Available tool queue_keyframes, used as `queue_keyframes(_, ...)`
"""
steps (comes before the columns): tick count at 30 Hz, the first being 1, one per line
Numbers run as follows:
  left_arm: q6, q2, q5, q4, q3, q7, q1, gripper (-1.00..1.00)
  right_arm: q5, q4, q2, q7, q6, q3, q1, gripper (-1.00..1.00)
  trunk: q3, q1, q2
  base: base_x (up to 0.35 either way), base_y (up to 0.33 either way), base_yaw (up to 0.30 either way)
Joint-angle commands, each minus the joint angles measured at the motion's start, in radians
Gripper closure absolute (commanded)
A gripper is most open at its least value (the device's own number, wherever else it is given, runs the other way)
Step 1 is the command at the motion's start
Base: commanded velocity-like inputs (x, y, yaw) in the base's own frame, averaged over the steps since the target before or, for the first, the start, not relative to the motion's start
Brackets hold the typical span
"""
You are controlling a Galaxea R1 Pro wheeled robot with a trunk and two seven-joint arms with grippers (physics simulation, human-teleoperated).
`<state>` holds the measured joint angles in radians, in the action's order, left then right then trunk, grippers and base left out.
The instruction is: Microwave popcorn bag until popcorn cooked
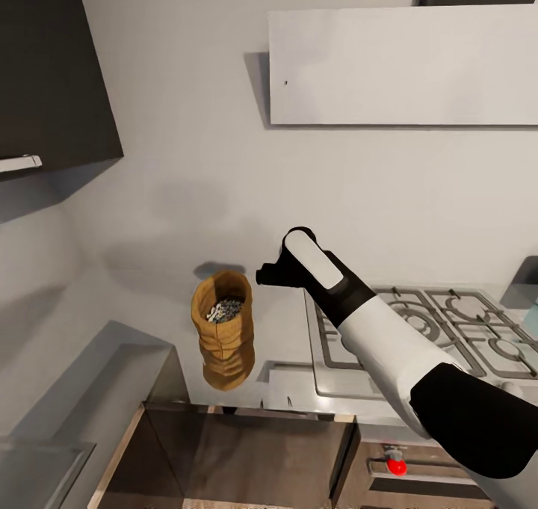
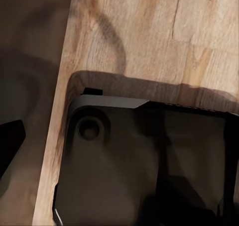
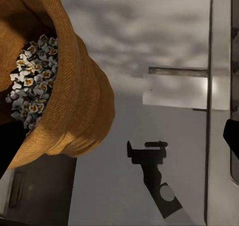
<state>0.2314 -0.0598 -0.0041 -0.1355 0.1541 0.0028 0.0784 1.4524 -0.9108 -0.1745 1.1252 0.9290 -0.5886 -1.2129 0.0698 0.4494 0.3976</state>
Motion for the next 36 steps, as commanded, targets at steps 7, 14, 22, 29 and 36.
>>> queue_keyframes(7, 0.003, 0.0, 0.0, 0.0, 0.004, 0.0, -0.002, -1.0, 0.008, 0.001, 0.0, 0.01, 0.005, -0.001, 0.001, -1.0, 0.013, 0.001, 0.002, 0.0, 0.0, 0.0)
queue_keyframes(14, 0.003, 0.0, 0.0, -0.001, 0.004, 0.0, -0.002, -1.0, 0.009, -0.002, 0.0, -0.004, 0.007, -0.002, 0.001, -1.0, 0.023, 0.001, 0.002, 0.0, 0.0, 0.0)
queue_keyframes(22, 0.003, 0.0, 0.0, -0.001, 0.004, 0.0, -0.002, -1.0, 0.009, -0.016, 0.0, -0.204, -0.016, -0.074, 0.025, -1.0, 0.023, 0.001, 0.002, 0.0, 0.0, 0.0)
queue_keyframes(29, 0.003, -0.001, 0.0, -0.001, 0.004, 0.0, -0.002, -1.0, 0.027, -0.038, 0.0, -0.217, -0.111, -0.155, 0.06, -1.0, 0.023, 0.001, 0.002, 0.0, 0.0, 0.0)
queue_keyframes(36, 0.003, -0.002, 0.0, -0.001, 0.004, 0.0, -0.002, -1.0, 0.071, -0.029, 0.0, -0.259, -0.28, -0.325, 0.089, -1.0, 0.023, 0.001, 0.002, 0.0, 0.0, 0.0)
